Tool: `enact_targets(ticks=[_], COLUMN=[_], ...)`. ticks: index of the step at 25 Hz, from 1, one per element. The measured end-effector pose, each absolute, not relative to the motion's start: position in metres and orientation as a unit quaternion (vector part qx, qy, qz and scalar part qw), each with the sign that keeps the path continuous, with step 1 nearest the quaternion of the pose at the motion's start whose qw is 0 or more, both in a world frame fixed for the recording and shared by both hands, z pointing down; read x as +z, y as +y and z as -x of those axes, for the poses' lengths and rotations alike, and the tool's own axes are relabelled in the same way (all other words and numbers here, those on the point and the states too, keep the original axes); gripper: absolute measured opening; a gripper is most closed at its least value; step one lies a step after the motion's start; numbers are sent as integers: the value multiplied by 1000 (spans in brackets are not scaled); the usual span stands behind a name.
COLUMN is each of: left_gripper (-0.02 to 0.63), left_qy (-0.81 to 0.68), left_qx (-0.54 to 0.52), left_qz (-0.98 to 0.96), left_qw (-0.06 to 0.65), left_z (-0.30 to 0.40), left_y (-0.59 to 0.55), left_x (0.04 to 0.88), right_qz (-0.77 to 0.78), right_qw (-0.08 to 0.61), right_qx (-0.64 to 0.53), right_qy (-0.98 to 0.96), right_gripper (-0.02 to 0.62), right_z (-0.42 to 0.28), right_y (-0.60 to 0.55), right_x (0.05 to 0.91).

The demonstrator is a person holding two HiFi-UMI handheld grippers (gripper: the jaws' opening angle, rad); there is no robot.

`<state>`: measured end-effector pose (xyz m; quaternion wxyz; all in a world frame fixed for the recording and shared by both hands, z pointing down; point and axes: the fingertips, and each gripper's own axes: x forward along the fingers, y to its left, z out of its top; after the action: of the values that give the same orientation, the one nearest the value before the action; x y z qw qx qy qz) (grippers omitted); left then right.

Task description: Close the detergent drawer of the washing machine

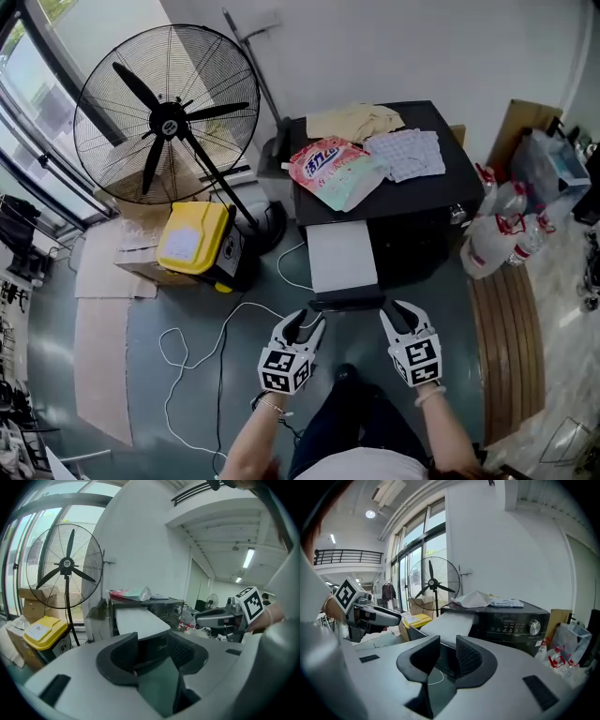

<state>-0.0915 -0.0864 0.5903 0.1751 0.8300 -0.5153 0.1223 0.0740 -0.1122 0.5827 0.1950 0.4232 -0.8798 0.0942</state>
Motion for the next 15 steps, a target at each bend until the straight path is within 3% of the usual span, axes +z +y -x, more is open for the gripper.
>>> enact_targets(ticks=[15], left_gripper=[204], left_qy=[-508], left_qx=[152], left_qz=[-818], left_qw=[222], left_z=[106], left_y=[-112], left_x=[647], right_qz=[-413], right_qw=[234], right_qx=[132], right_qy=[-870], right_gripper=[156], right_z=[-69], right_y=[-127], right_x=[635])
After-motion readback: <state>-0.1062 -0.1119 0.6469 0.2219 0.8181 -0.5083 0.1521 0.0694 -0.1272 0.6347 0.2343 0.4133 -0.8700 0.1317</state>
